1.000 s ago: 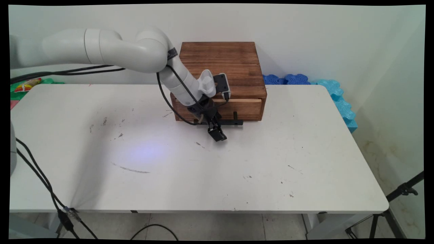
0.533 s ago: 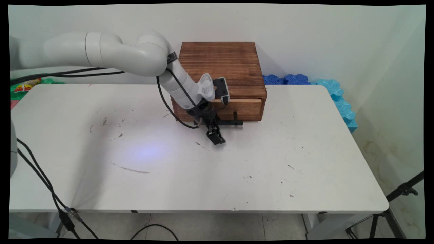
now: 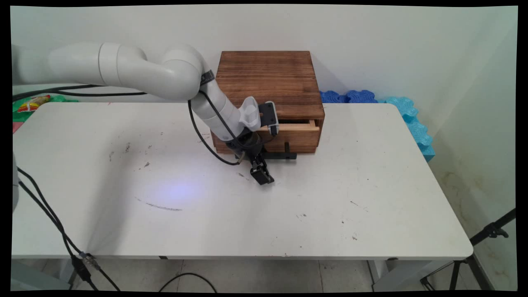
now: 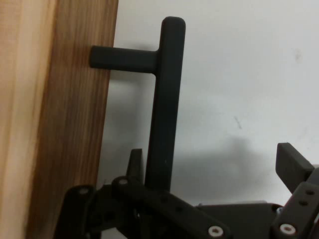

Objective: Open the drawer

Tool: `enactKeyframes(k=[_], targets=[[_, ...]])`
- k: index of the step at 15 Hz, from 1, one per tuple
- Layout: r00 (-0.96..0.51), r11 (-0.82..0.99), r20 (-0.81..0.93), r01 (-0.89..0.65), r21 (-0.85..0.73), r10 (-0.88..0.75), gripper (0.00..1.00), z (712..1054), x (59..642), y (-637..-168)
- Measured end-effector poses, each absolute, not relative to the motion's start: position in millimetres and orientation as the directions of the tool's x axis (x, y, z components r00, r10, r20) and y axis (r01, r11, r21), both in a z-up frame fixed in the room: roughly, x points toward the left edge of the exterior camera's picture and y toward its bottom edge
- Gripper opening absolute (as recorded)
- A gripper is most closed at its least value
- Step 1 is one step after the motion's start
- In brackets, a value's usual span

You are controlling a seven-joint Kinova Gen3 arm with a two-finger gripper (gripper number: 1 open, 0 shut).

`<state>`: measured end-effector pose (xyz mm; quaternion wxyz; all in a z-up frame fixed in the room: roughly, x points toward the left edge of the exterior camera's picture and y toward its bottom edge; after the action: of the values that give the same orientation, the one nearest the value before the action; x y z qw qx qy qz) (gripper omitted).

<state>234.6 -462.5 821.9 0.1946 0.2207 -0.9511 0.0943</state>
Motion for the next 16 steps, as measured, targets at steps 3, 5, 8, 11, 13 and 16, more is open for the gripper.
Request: enactKeyframes(k=[3, 5, 8, 11, 13, 16], targets=[[-0.825, 0.887, 0.416, -0.454, -0.087, -0.382, 1.00, 823, 231, -451], [-0.825, 0.888, 0.418, -0.453, -0.083, -0.381, 1.00, 823, 229, -444], [-0.823, 0.889, 0.420, -0.451, -0.072, -0.383, 1.00, 823, 224, -430], [-0.820, 0.890, 0.421, -0.452, -0.061, -0.387, 1.00, 823, 219, -415], [-0.818, 0.890, 0.423, -0.452, -0.056, -0.389, 1.00, 823, 216, -407], [-0.815, 0.891, 0.427, -0.451, -0.045, -0.392, 1.00, 825, 211, -391]])
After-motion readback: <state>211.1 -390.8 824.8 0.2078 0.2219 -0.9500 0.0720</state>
